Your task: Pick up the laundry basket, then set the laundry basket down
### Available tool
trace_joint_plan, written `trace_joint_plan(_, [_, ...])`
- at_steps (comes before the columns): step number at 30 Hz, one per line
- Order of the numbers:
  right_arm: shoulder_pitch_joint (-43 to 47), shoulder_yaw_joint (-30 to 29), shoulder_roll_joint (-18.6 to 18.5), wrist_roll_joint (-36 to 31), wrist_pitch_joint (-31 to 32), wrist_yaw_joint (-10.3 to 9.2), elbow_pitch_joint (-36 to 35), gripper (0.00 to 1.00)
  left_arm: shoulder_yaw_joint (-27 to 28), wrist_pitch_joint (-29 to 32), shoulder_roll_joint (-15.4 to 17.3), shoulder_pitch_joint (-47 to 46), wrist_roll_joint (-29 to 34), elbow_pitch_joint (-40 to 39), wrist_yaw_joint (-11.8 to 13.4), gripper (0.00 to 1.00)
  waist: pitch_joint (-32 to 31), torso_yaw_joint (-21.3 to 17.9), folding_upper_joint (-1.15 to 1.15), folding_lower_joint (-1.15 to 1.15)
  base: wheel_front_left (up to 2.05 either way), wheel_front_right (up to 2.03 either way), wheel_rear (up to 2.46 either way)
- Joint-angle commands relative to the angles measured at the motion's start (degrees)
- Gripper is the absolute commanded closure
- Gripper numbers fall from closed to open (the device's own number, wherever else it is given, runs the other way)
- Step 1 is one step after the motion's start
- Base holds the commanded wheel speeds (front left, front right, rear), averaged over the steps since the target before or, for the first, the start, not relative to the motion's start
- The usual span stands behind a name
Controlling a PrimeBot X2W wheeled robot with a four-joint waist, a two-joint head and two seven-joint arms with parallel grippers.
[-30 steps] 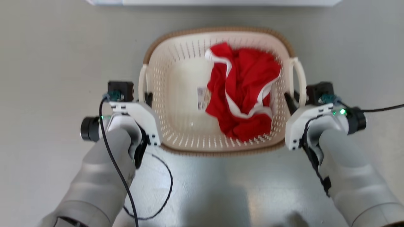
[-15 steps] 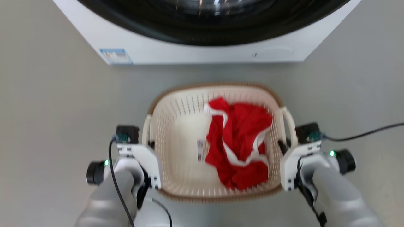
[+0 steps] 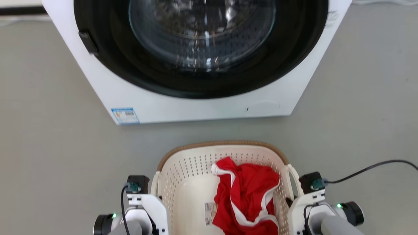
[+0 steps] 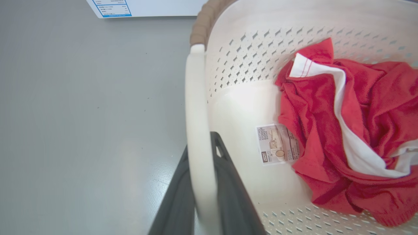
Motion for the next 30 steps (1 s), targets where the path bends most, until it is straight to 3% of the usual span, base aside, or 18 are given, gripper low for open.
trace_joint_plan(1, [0.8, 2.1, 1.3, 0.0, 0.2, 0.81, -1.5, 1.0, 0.5, -0.4, 0.5, -0.3, -0.5, -1.6, 0.1, 1.0, -2.4, -0.8, 0.0, 0.0, 0.0, 0.0, 0.0])
trace_joint_plan(12, [6.8, 4.3, 1.3, 1.2, 2.3, 0.81, -2.7, 1.0, -3.1, 1.3, 0.5, 6.3, -3.5, -4.0, 1.5, 1.0, -10.6, -0.2, 0.0, 0.0, 0.0, 0.0, 0.0])
trace_joint_plan(30, [9.4, 4.4, 1.3, 1.7, 3.5, 0.81, -4.8, 1.0, -6.9, 1.3, 0.5, 7.8, -6.8, -5.5, 3.2, 1.0, -13.3, 2.0, 0.0, 0.0, 0.0, 0.0, 0.0])
